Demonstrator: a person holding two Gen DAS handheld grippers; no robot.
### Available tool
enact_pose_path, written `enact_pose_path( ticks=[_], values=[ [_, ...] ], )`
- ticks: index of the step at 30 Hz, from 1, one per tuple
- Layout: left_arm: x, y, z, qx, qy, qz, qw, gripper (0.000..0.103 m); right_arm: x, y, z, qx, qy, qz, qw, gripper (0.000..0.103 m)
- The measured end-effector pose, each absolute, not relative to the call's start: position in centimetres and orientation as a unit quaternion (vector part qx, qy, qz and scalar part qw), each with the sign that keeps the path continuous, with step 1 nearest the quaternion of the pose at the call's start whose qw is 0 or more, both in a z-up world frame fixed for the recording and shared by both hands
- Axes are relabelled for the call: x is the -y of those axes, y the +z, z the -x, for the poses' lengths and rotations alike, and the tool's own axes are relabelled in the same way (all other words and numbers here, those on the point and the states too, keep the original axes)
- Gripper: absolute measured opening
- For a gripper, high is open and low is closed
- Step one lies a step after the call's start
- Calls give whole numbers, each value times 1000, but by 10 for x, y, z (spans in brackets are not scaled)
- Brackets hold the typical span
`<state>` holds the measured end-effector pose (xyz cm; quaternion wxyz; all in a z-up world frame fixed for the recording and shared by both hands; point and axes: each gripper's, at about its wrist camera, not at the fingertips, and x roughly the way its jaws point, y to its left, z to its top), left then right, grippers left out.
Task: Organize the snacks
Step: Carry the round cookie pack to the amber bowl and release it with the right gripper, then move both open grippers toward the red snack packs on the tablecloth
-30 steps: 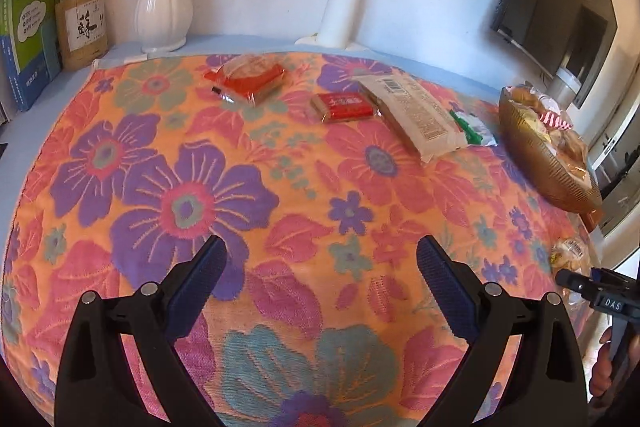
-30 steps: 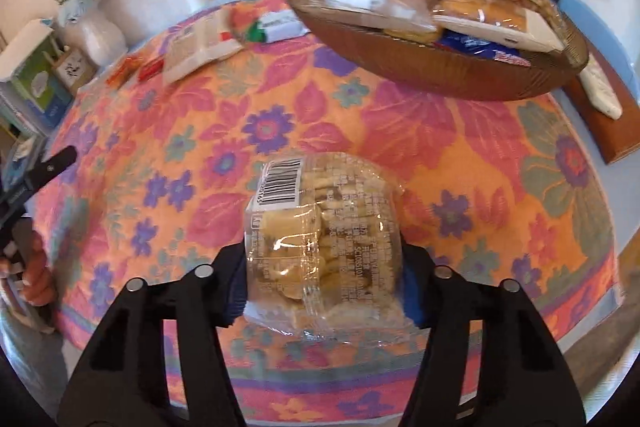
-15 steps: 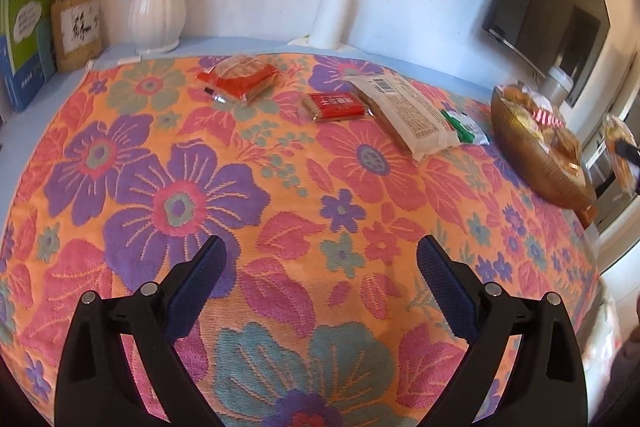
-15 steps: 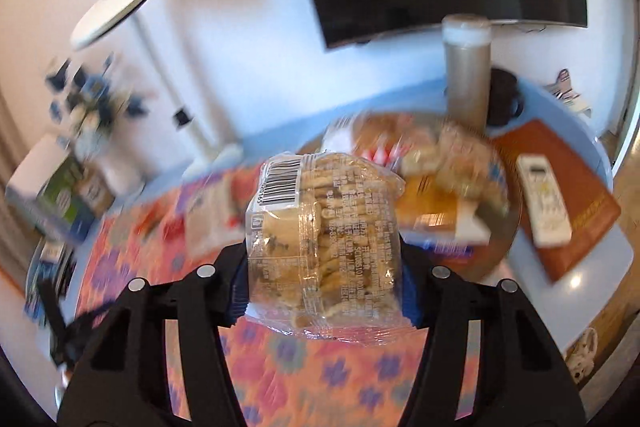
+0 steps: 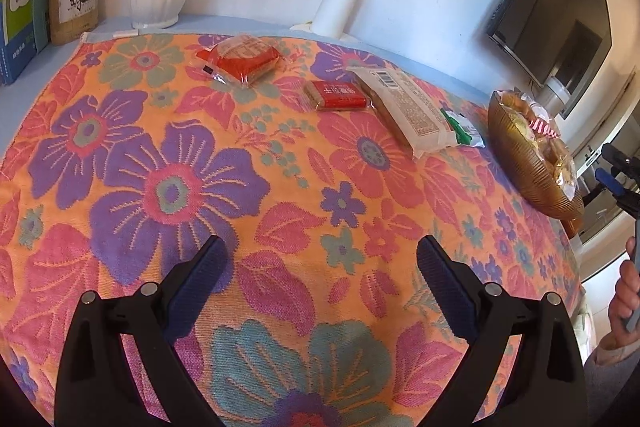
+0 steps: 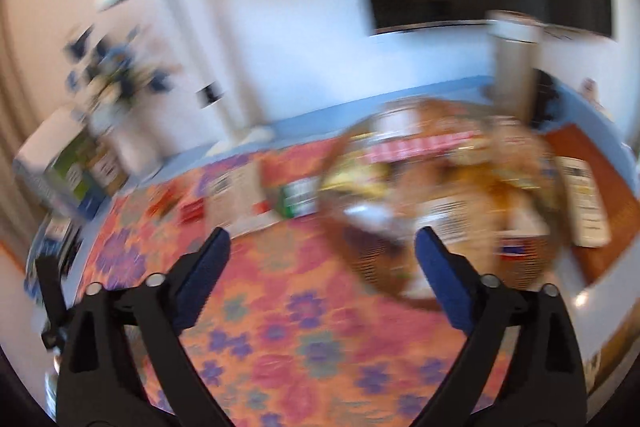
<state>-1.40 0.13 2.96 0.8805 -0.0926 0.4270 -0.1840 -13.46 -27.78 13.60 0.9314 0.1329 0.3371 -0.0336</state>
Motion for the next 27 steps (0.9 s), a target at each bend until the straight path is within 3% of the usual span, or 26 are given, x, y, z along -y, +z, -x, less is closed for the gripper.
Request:
enact_pose_path(
  ticks=[9, 27],
  values=[
    [0, 27, 13, -434, -168, 84, 881, 97, 200, 48, 85, -410, 40, -104, 905, 97],
    [-4, 28, 12, -427, -147, 84, 888, 97, 209, 32, 81, -442, 17, -113, 889, 100]
  ],
)
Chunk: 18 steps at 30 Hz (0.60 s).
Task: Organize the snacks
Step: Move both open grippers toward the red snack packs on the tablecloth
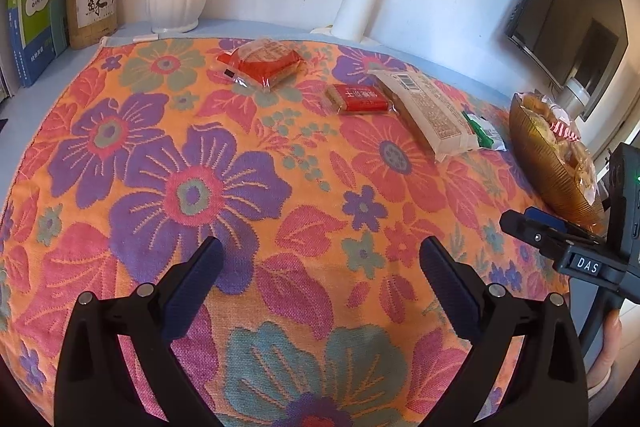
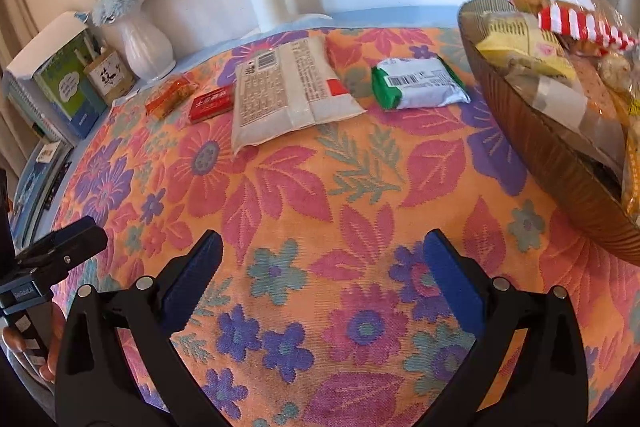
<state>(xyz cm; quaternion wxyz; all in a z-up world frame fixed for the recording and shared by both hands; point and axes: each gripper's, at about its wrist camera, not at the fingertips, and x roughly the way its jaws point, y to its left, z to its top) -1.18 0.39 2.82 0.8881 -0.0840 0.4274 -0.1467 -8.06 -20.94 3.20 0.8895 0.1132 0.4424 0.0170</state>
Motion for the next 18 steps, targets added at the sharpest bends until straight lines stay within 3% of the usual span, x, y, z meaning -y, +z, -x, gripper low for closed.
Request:
enact_pose_path(
  ticks=[5, 9, 14, 18],
  values=[
    [-9, 27, 9, -441, -128, 93, 883, 97, 203, 38, 82, -433, 35, -104, 895, 98],
    [-13, 52, 10, -453, -150, 69, 876, 97, 188, 44, 75, -472, 78, -106, 872, 79],
    [-25, 114, -19, -395, -124, -49, 909, 98, 167, 73, 40, -474, 149, -218, 840, 79],
    [-36, 103, -78, -389, -140, -72, 908, 97, 136, 60, 1, -501, 134, -270, 811, 79]
  ],
)
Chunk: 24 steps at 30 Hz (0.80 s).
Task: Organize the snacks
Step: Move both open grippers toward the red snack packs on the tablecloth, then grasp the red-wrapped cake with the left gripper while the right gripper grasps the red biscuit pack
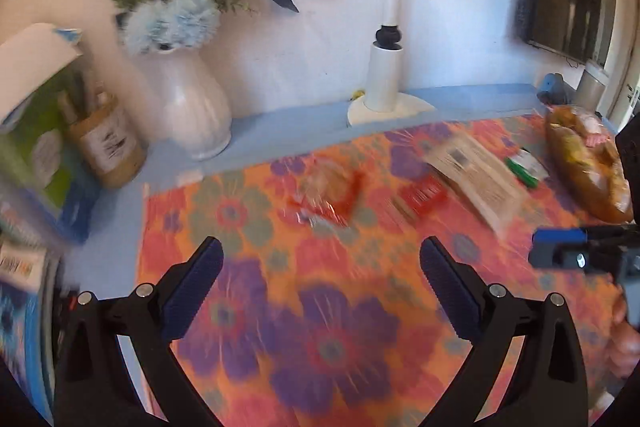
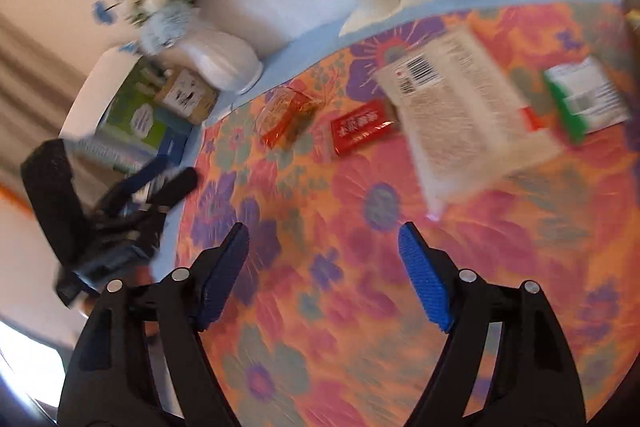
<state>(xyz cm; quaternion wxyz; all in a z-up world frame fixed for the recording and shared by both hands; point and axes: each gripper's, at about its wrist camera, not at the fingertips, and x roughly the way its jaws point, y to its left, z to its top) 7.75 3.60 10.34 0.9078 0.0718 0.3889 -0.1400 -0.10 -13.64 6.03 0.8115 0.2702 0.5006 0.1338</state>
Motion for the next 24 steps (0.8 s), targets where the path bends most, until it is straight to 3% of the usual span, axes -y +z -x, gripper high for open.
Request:
enact_pose_path(
  ticks=[3, 11, 16, 20, 23, 24],
  values=[
    [-36, 76, -122, -405, -163, -63, 897, 96, 125, 44, -26, -505, 94, -285, 809, 71],
    [-19, 39, -172, -412, -181, -81, 889, 87, 116, 25, -69, -486, -5, -292, 824, 71],
    [-12, 25, -180, -428, -203, -86, 877, 78, 98, 22, -98, -474, -44, -254, 842, 71],
    [-13, 24, -180, -429, -206, -86, 875, 78, 82, 18, -108, -464, -60, -195, 862, 71],
    [-12, 21, -185, -439, -200, -89, 872, 76, 71, 15, -106, -453, -71, -144, 877, 64],
    [-11, 20, -185, -438, -198, -90, 872, 69, 72, 15, -104, -451, -73, -144, 878, 58]
  ],
)
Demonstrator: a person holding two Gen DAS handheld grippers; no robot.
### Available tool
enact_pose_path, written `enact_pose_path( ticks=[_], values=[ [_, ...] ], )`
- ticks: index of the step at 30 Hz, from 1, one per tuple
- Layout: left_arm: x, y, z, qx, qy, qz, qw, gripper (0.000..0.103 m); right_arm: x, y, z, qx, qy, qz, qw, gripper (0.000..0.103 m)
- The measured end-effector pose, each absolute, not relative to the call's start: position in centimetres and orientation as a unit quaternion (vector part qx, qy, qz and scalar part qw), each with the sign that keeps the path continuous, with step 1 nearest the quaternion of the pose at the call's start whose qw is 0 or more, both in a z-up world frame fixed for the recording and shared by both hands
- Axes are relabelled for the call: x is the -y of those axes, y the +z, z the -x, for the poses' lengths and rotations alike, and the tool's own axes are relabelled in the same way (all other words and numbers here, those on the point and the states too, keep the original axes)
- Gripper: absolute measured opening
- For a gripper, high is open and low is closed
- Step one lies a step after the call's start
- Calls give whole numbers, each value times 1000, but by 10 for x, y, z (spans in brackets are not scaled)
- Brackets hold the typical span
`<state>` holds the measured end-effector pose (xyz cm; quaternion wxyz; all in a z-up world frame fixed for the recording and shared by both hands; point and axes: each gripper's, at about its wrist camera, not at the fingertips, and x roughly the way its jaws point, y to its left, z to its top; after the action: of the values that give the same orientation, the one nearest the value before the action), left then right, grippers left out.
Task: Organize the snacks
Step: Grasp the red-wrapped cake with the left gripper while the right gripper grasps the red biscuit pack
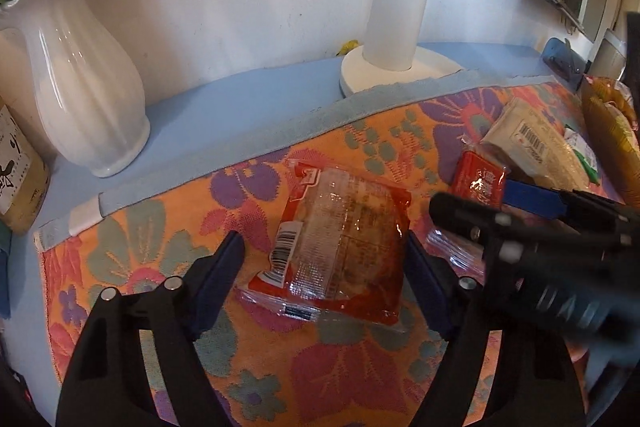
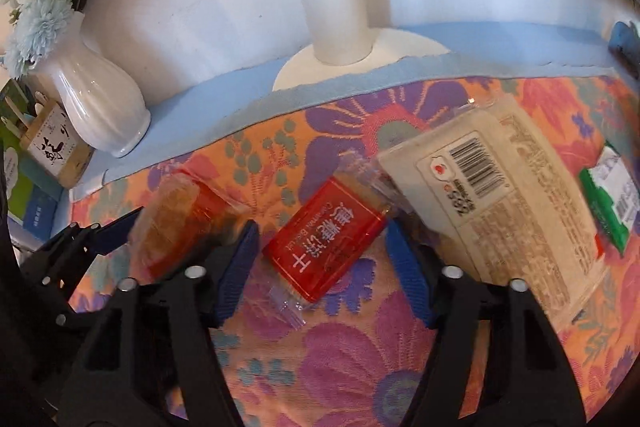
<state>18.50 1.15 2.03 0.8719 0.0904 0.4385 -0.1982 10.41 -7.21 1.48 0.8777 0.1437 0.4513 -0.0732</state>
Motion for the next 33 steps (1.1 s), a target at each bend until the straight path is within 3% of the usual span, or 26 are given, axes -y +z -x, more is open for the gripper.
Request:
enact_pose_path(
  ticks=[3, 5, 12, 19, 26, 27, 33],
  values=[
    [-8, 22, -180, -426, -194, -106, 877, 54, 81, 15, -100, -455, -62, -146, 876, 48],
    [-7, 24, -176, -420, -193, -113, 879, 52, 89, 16, -94, -463, -43, -148, 873, 43],
    [-8, 28, -164, -422, -183, -122, 879, 51, 94, 19, -36, -499, 103, -94, 855, 42],
    [-11, 50, -69, -429, -214, -139, 866, 51, 103, 23, 58, -505, 199, -8, 840, 42],
    [9, 36, 25, -459, -241, -126, 846, 51, 128, 27, 138, -503, 227, 74, 831, 50],
    [13, 35, 33, -458, -244, -125, 846, 51, 134, 27, 144, -505, 220, 69, 832, 57],
    [28, 41, 70, -444, -258, -113, 851, 51, 172, 27, 163, -513, 195, -72, 833, 71]
  ],
)
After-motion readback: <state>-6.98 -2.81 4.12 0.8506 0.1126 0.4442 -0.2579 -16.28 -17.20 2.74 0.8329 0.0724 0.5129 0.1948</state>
